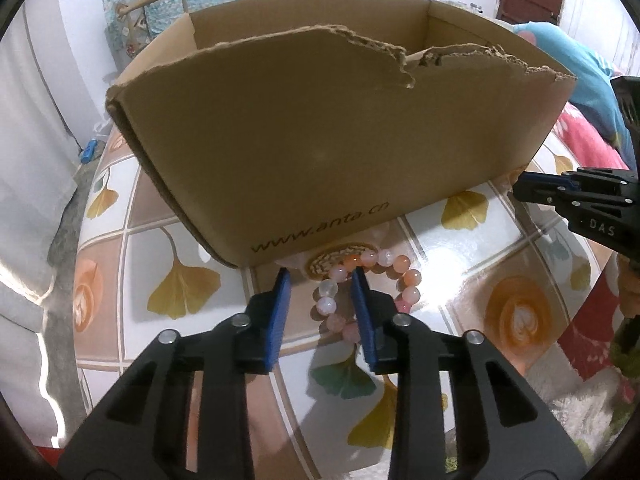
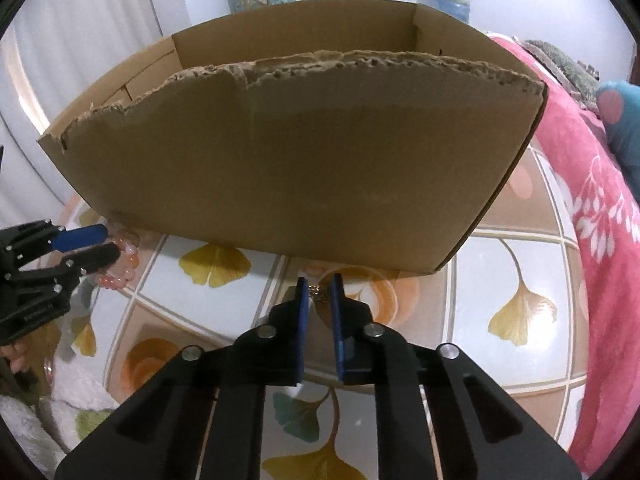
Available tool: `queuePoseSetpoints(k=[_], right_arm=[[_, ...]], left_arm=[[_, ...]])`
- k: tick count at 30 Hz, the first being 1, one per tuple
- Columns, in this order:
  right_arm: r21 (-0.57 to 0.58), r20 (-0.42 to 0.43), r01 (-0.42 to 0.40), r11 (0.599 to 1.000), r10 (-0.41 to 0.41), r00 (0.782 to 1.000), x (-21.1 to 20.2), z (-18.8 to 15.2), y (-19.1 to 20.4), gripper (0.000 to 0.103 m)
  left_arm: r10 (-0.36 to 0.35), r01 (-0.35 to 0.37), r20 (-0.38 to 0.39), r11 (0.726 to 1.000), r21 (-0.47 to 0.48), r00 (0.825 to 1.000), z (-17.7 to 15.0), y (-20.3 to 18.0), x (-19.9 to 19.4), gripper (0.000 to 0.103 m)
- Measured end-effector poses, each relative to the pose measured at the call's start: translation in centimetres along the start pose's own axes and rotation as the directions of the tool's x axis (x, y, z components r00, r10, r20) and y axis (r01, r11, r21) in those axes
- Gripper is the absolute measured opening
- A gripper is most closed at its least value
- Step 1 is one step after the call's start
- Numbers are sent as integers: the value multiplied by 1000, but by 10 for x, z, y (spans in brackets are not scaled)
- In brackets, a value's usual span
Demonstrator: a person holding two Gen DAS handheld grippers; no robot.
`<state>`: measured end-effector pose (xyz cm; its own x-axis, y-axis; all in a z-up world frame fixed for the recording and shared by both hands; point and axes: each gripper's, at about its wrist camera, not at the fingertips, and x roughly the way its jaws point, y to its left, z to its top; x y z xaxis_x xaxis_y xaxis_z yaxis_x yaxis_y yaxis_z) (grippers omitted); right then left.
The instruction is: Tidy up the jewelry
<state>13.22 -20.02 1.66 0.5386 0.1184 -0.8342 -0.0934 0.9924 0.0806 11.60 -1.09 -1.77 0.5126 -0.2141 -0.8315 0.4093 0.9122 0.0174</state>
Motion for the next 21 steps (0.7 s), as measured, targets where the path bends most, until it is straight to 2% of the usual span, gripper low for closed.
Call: queuePoseSetpoints(k=[4, 6, 12, 21], right_arm=[[-5, 0, -6, 1000, 6, 1000, -1, -2, 0, 4], [21, 3, -35, 999, 35, 999, -3, -2, -4, 2], [79, 34, -80, 994, 77, 996, -15, -1, -15, 2], [81, 95, -94, 992, 86, 992, -48, -1, -16, 2]], left_arm=[[-4, 4, 5, 1000, 17, 1000, 1, -3, 1, 12], [-3, 2, 10, 1000, 27, 1000, 1, -7, 1, 9], [-4, 3, 36, 999, 40, 999, -6, -11, -5, 8], [-22, 17, 103, 998, 54, 994, -15, -19, -34, 8]])
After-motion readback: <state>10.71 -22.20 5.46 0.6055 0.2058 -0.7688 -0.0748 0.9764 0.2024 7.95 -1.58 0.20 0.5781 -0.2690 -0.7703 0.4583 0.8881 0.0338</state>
